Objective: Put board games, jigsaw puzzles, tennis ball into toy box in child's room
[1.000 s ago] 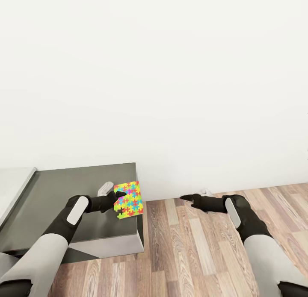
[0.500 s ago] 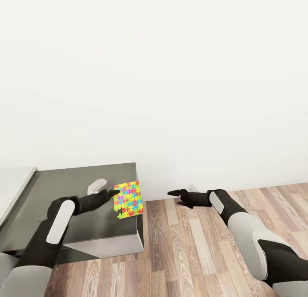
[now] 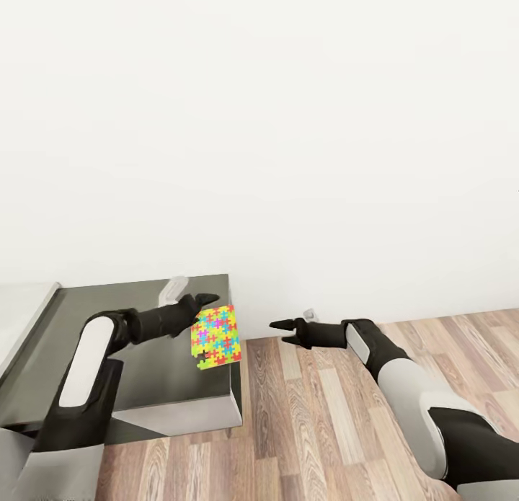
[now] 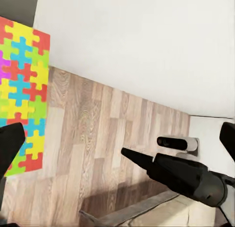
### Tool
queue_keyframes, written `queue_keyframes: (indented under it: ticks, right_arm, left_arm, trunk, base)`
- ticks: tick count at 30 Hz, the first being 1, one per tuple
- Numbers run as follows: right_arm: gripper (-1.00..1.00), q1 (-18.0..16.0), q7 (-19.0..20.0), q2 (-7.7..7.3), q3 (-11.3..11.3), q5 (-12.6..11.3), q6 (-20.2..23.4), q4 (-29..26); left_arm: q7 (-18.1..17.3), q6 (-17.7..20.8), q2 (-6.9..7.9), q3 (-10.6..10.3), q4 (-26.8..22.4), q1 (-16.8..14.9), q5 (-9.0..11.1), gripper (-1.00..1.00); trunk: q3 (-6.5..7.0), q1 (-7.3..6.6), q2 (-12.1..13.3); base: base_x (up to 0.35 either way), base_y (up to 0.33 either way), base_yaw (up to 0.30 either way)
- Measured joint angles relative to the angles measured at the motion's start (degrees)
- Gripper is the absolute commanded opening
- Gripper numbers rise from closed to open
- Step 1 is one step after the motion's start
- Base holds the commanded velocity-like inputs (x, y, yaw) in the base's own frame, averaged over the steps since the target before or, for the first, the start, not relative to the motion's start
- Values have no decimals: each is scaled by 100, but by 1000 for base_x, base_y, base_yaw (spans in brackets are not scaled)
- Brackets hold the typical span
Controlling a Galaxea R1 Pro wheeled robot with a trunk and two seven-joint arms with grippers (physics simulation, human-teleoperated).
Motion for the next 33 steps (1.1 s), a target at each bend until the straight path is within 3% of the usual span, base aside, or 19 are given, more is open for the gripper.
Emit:
queue_keyframes:
  ticks: [2,3,5,8,14,23,26,29,30,33]
  right_arm:
    - [100,0,34,-9,90,1,0,-1]
    - [100,1,47,-18,119,-2,2,-1]
    - [100,-2,54,-25,131,-5,0,10]
    - [100,-6,50,-37,133,-13,-7,31]
    - [100,-8,-5,-46,112,-15,-66,53]
    - [100,4,32,-78,90,-19,-537,56]
    - [100,7,50,-85,87,-19,-562,59]
    - [100,8,60,-141,75,-21,-561,60]
    - [100,5,63,-225,65,-25,-552,60]
    - [100,2,66,-406,53,-124,-537,60]
  left_arm:
    - [222,-14,-55,-85,-37,-113,440,100]
    - [336,-30,-122,-125,-48,-210,783,100]
    - [517,-56,-200,-169,-55,-298,1057,100]
    - [1205,-93,-362,-282,-69,-439,1426,100]
    - [1613,-110,-461,-350,-78,-499,1604,100]
    - [1712,-122,-544,-374,-122,-523,1640,100]
    - [1816,-133,-542,-401,-141,-775,1688,100]
    - [2137,-146,-549,-443,-145,-1131,1960,100]
    - [2374,-173,-548,-491,-137,-1241,2115,100]
    - [2766,-341,-508,-548,-118,-1358,2300,100]
  trunk:
    - [-36,44,-80]
    - [-54,66,-121]
    - [-90,110,-201]
    - [-144,176,-321]
    - [-257,308,-562]
    - [-428,506,-924]
    - [-482,572,-1045]
    - [-536,638,-1165]
    - [-554,660,-1205]
    - [-608,726,-1326]
  base:
    - [0,0,0]
    - [0,0,0]
    - [0,0,0]
    - [0,0,0]
    - [0,0,0]
    - [0,0,0]
    - [0,0,0]
    - [0,0,0]
    - [0,0,0]
    - [0,0,0]
